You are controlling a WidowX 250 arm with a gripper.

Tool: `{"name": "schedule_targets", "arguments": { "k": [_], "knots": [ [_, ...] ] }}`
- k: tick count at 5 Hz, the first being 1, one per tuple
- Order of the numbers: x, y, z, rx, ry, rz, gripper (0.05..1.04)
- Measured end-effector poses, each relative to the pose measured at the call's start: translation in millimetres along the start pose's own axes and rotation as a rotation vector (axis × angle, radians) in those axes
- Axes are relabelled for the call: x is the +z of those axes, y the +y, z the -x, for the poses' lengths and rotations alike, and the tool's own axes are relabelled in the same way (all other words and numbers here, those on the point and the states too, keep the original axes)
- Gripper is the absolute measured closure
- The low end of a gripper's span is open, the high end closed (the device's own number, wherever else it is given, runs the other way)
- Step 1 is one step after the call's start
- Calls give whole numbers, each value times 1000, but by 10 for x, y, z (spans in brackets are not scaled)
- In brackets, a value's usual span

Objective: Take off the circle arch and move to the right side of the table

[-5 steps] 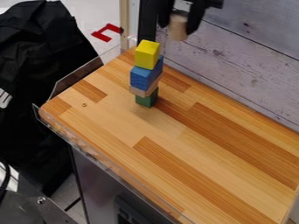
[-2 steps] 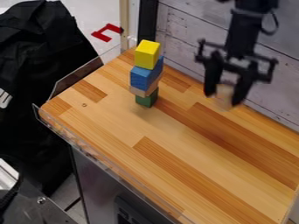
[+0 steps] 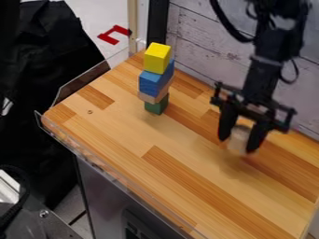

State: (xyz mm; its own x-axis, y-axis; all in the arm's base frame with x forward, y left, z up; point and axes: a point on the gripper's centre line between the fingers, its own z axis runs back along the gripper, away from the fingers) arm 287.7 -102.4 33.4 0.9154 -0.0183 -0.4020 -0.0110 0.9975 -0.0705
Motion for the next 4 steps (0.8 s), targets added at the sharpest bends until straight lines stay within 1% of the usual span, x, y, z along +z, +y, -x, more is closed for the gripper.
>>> {"name": "schedule_targets", "arguments": {
  "k": [1,2,3,4],
  "knots": [
    [-146,-143,-33,-48,35,-54,536],
    [-188,-317,-106,-93,43,-86,537],
    [-230,-417,-162,-113,50,-108,536],
    [-244,-423,-169,-111,54,-113,536]
  ]
}}
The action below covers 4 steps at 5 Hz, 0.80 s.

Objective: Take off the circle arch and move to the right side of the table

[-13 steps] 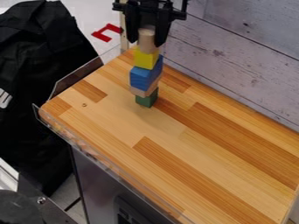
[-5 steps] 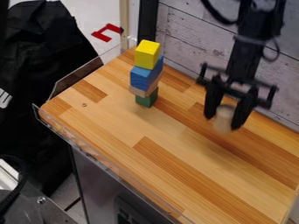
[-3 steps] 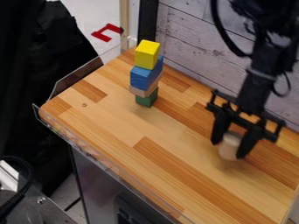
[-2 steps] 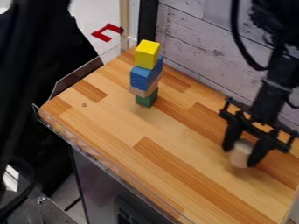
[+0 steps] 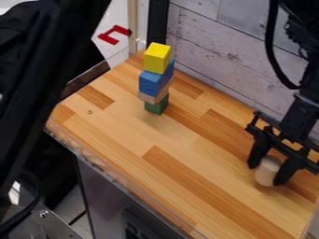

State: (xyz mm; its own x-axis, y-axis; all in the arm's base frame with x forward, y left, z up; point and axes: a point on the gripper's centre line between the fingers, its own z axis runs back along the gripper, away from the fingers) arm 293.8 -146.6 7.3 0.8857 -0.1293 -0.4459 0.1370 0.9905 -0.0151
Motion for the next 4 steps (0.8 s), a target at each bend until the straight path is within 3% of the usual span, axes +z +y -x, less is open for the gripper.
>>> {"name": "schedule_targets", "arguments": {
  "k": [1,2,3,4],
  "knots": [
    [-71,62,2,24,5,9,536],
    [-128,89,16,43,11,24,460],
    [-179,131,8,71,8,51,197],
    [-19,148,28,97,-93,94,79]
  ]
}}
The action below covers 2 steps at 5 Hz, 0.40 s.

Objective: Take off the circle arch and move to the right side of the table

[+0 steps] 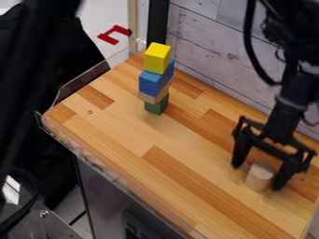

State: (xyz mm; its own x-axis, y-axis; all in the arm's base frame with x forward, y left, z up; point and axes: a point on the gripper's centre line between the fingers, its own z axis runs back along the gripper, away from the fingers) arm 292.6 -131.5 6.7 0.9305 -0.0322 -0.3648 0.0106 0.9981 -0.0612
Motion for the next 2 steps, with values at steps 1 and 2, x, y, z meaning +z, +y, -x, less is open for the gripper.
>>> {"name": "schedule_targets", "arguments": {
  "k": [1,2],
  "knots": [
    [272,10,9,21,-101,22,83],
    [736,10,46,41,-244,25,83]
  ]
}}
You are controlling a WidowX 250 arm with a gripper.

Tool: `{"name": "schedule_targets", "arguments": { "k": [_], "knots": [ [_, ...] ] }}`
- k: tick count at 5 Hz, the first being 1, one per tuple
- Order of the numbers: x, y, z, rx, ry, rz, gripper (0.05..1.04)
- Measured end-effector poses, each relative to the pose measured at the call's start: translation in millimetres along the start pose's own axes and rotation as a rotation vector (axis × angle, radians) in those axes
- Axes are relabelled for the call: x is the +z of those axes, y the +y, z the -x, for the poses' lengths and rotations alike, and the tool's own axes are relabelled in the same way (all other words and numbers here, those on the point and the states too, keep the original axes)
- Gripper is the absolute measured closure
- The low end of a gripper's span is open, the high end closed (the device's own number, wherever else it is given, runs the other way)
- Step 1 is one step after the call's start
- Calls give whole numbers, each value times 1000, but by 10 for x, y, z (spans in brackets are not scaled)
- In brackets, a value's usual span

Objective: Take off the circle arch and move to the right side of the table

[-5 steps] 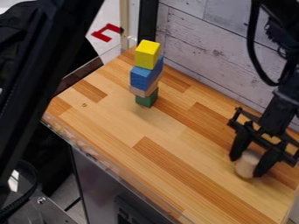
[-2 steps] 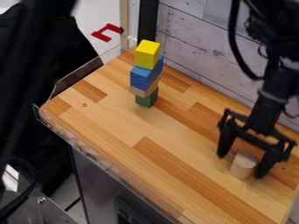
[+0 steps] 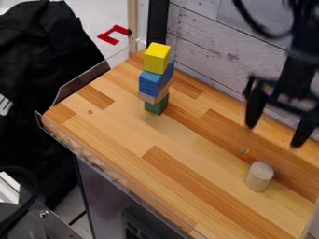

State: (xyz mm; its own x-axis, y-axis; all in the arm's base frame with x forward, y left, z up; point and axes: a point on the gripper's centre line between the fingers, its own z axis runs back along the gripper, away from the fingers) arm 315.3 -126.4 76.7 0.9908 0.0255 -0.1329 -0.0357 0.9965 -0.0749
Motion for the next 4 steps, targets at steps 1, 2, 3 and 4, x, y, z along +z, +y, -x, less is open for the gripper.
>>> {"name": "schedule_targets", "arguments": {
  "k": [1,2,3,4],
  "knots": [
    [300,75,-56,24,-38,-18,83],
    [384,356,-112,67,-32,-72,83],
    [444,528,-147,91,-31,-101,83],
    [426,627,-148,111,-18,-98,83]
  ]
}}
